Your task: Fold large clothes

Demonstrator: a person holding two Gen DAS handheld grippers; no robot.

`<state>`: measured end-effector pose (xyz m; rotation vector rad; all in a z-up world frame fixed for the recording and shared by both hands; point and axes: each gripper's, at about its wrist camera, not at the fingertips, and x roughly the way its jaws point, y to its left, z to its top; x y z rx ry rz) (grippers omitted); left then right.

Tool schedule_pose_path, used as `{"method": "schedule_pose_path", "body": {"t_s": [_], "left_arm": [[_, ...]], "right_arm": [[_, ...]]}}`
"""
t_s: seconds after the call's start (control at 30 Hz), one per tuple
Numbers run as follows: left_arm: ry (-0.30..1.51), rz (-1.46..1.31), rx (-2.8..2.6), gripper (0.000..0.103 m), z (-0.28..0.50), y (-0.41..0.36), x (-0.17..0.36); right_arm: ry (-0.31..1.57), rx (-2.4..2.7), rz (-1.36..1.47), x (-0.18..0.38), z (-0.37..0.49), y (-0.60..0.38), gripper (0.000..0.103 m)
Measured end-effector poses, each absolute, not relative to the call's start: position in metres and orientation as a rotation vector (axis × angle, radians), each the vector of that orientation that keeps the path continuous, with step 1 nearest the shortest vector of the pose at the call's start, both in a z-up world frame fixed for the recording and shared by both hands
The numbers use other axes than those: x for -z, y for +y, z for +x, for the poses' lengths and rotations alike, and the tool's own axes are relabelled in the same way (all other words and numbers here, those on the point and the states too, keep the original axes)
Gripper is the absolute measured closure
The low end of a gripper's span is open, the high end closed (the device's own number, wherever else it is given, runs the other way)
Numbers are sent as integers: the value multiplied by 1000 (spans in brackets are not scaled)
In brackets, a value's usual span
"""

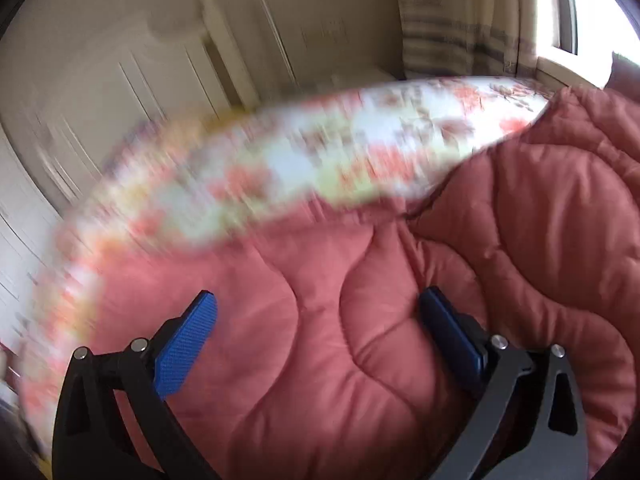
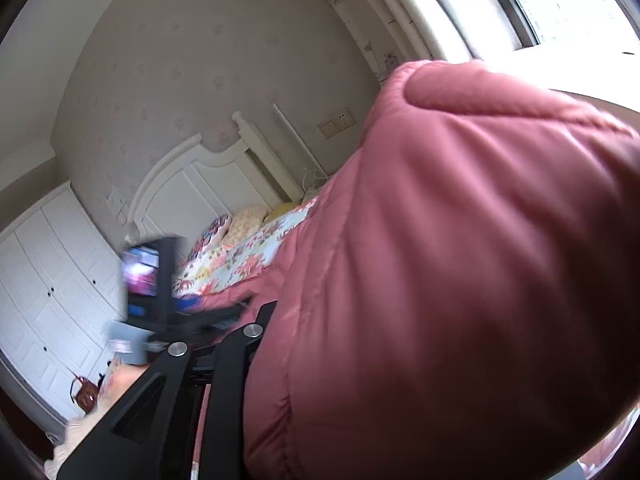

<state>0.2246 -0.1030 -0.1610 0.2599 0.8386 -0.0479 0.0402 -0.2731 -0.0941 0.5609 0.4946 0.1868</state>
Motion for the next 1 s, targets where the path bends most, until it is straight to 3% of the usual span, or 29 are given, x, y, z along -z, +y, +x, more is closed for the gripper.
{"method": "schedule_pose_path", "body": {"t_s": [0.17,0.37,0.53,0.67,0.87,1.0], "left_arm": [[811,232,62,3,217,-91,150],[682,177,141,2,151,-83,109],[726,241,181,2,120,-102,153],[741,209,218,3,119,-94,151],[679,84,236,4,92,-42,125],[613,-66,168,3,81,41,105]], "right_arm": [[476,-169,482,82,55,-253,70],[485,-116,405,74,68,-238,70],[500,-108,341,70,63,-227,70],[479,-85,205,63,70,-192,70],[464,-50,55,51,77,-153,70],[440,6,-119,47,83,-108,70]]}}
